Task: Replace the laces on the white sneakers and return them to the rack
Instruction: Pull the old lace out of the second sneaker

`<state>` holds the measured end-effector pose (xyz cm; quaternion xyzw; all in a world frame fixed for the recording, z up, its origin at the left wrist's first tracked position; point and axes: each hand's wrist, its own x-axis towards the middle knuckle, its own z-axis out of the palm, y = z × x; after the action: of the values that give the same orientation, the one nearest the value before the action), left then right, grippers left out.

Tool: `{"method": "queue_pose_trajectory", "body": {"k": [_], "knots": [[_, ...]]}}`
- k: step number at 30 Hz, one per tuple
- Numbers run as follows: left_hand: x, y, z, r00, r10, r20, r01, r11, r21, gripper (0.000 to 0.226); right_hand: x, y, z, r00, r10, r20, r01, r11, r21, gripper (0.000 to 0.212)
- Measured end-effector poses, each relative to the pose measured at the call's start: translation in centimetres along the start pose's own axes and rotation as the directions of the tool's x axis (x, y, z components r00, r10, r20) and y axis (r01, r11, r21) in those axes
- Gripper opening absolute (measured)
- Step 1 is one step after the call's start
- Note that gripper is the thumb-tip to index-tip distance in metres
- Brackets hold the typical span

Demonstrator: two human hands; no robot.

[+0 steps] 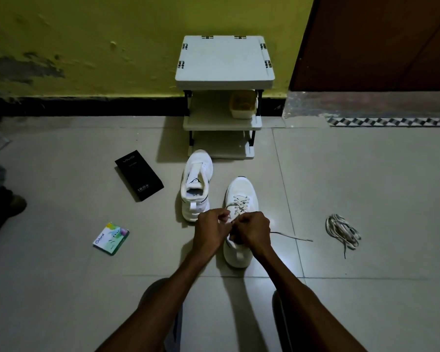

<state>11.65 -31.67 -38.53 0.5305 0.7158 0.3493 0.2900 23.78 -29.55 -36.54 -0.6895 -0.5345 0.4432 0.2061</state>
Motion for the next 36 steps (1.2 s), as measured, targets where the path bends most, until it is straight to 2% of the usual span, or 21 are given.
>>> {"method": "queue_pose_trajectory", "body": {"k": [2,6,11,13,15,17,20,23,25,26,28,29,31,33,35,36], "knots": [[-0.3,0.3,0.2,1.0,0.01,-0.016,-0.01,1.0,0.0,0.032,0.1,-0.1,0.1,1.0,-0.016,-0.02,0.015,0.999,-0.047,0.014],[-0.2,0.3,0.1,0.999,0.037,0.006,-0.037,0.998,0.045,0.029,0.3,-0.4,0.5,0.998,-0.051,-0.044,0.037,0.961,-0.275,0.017],[0.1,0.0,-0.3,0.996,0.076,0.05,-0.081,0.99,0.118,0.014,0.7,-0.6,-0.1,0.996,-0.077,0.042,0.088,0.858,-0.506,0.021],[-0.1,0.0,-0.3,0.993,0.101,0.058,-0.107,0.987,0.119,0.012,0.6,-0.3,-0.4,0.991,-0.103,0.08,0.131,0.795,-0.592,0.028],[-0.2,-0.2,-0.1,0.992,0.112,0.053,-0.117,0.985,0.124,0.011,0.7,0.1,-0.8,0.993,-0.044,0.106,0.099,0.791,-0.604,0.042],[0.0,-0.4,-0.1,0.995,0.082,0.063,-0.092,0.981,0.169,0.011,0.6,-0.3,-2.1,0.986,0.062,0.156,0.025,0.865,-0.501,0.039],[0.7,-0.6,-0.4,0.994,0.082,0.076,-0.092,0.987,0.133,0.01,-0.3,-3.3,-5.1,0.961,0.1,0.258,-0.077,0.992,-0.099,0.013],[1.2,0.2,-1.3,0.988,0.124,-0.087,-0.122,0.992,0.036,0.015,-2.0,-7.7,-8.9,0.928,-0.091,0.362,-0.027,0.951,0.309,0.012],[1.8,1.1,-2.1,0.969,0.023,-0.246,-0.051,0.993,-0.105,0.018,-2.5,-9.9,-10.6,0.928,-0.247,0.279,0.048,0.822,0.568,0.016],[2.3,1.1,-2.3,0.958,-0.047,-0.283,-0.001,0.986,-0.167,0.018,-2.4,-10.6,-11.1,0.947,-0.282,0.156,0.108,0.734,0.67,0.017],[3.2,1.0,-2.6,0.966,-0.15,-0.211,0.1,0.968,-0.23,0.016,-1.8,-11.3,-11.8,0.953,-0.229,-0.198,0.298,0.593,0.748,0.012],[3.5,0.8,-2.5,0.981,-0.157,-0.115,0.126,0.962,-0.242,0.016,-1.4,-11.3,-11.8,0.92,-0.16,-0.358,0.381,0.581,0.719,0.009],[3.4,0.7,-2.1,0.991,-0.09,0.099,0.104,0.983,-0.15,0.014,-0.2,-10.2,-11.1,0.838,-0.044,-0.543,0.434,0.658,0.615,0.009],[2.5,1.2,-1.2,0.979,0.008,0.205,-0.01,1.0,0.009,0.01,0.8,-8.1,-9.6,0.81,0.027,-0.586,0.359,0.767,0.532,0.01],[1.6,1.4,-0.1,0.969,0.1,0.225,-0.129,0.985,0.118,0.017,1.9,-5.1,-8.1,0.867,0.062,-0.494,0.135,0.926,0.352,0.023],[1.3,1.4,0.3,0.963,0.147,0.228,-0.188,0.967,0.171,0.02,2.1,-3.8,-7.4,0.921,0.079,-0.381,-0.003,0.981,0.196,0.031]]}}
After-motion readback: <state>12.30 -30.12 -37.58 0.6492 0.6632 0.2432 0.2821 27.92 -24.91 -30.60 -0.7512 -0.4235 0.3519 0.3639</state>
